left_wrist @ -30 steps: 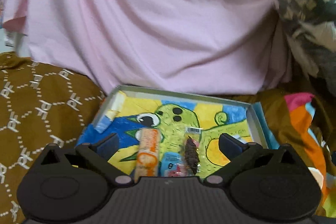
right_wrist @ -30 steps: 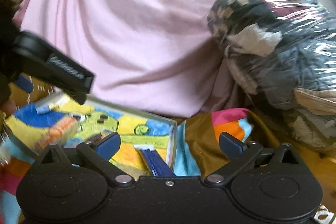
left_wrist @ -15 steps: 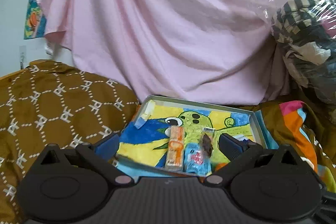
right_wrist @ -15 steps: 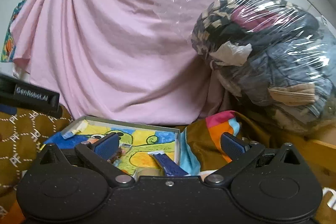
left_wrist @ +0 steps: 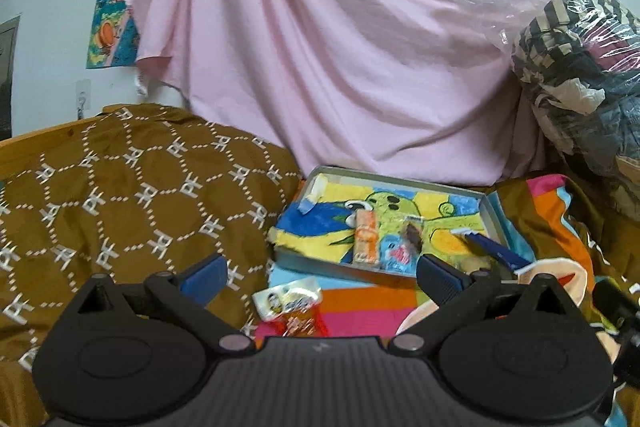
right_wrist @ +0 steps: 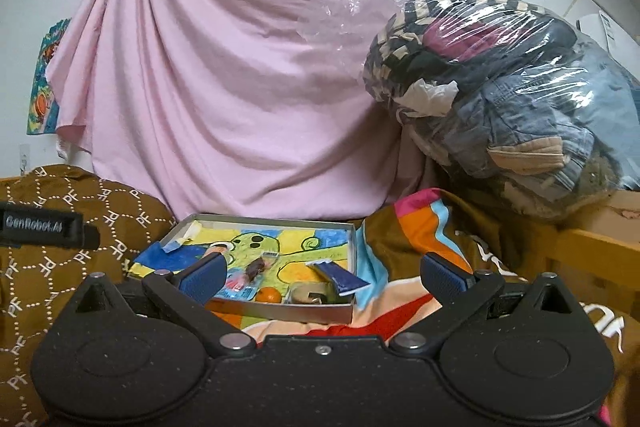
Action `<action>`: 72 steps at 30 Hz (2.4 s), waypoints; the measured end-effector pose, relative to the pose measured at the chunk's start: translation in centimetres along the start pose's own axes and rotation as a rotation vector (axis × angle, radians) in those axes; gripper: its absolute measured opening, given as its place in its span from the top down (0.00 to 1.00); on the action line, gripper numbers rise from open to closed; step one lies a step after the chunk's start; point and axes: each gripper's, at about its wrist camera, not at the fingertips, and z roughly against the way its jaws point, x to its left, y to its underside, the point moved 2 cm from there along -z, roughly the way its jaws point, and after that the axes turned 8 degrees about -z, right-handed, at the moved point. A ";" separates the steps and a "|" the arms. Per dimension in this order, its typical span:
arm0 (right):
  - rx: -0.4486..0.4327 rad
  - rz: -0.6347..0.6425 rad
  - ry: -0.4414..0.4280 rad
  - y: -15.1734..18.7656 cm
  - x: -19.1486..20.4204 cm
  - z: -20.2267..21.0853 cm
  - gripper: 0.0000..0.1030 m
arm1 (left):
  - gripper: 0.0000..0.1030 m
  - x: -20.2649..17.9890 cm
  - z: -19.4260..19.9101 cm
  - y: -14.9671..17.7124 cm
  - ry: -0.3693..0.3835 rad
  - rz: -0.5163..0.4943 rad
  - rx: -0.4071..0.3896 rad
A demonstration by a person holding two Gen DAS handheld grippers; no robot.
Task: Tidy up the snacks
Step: 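Lift both open tools away from the tray over the remaining snacks, then move left tool to red tofu-strip packet while right tool approaches gold packet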
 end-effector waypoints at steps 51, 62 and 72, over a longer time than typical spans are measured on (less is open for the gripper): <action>0.719 -0.095 -0.124 7.5 2.4 -2.7 0.01 | 0.00 4.1 -1.4 9.6 0.080 -0.095 0.433; 0.810 -0.169 -0.164 9.5 2.5 -6.0 0.03 | 0.00 3.8 -4.5 9.6 0.133 -0.089 0.453; 0.840 -0.271 -0.148 10.6 2.1 -9.3 0.23 | 0.00 3.3 -8.9 8.6 0.195 -0.055 0.410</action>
